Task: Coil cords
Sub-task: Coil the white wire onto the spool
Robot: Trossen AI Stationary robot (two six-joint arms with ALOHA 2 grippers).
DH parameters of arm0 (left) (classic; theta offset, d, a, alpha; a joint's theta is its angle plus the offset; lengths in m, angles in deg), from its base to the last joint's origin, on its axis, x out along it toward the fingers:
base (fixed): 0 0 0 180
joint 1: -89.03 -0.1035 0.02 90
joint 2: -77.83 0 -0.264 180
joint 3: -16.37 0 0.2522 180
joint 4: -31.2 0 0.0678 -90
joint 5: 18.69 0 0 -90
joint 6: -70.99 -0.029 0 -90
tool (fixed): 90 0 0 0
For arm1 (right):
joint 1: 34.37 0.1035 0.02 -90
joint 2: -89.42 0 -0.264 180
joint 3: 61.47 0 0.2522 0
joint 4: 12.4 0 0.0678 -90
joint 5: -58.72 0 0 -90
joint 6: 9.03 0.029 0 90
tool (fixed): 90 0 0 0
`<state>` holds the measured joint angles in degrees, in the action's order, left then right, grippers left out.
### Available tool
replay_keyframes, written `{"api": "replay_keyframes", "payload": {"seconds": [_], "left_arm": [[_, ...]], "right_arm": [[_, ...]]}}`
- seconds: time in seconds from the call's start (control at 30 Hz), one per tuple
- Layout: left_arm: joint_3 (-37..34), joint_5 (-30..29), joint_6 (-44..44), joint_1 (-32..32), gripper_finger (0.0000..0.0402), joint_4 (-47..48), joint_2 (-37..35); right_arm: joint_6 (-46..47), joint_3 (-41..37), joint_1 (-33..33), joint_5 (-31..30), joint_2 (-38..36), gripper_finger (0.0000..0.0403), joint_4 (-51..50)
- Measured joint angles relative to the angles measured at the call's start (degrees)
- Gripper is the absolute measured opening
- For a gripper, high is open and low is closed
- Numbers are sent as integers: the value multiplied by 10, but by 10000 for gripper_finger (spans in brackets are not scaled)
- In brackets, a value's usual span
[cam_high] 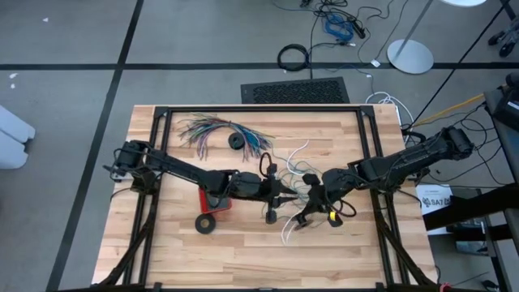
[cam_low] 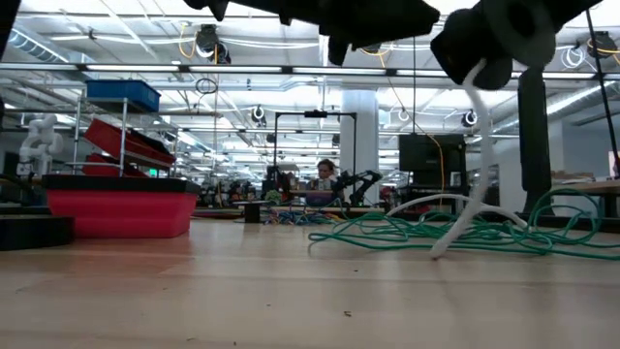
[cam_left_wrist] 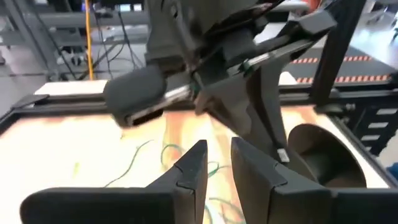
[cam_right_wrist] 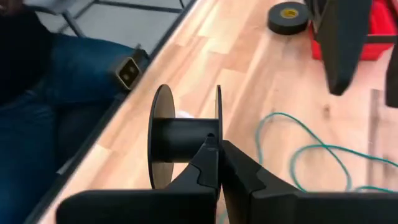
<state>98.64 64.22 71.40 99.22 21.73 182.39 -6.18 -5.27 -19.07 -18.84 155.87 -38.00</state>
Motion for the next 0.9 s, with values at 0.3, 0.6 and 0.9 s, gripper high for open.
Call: {"api": "replay_keyframes", "payload": {"seconds": [0.3,0.6,0.9], "left_arm": [[0,36,22,-8,80,44,0],[0,32,18,-9,80,64,0],[-1,-117,-73,-10,80,117,-28]], "right_arm": [[-36,0,-29,-66,0,0,-20],[-52,0,-48,-68,0,0,-21],[-55,0,-47,-165,-20,0,-42]]}}
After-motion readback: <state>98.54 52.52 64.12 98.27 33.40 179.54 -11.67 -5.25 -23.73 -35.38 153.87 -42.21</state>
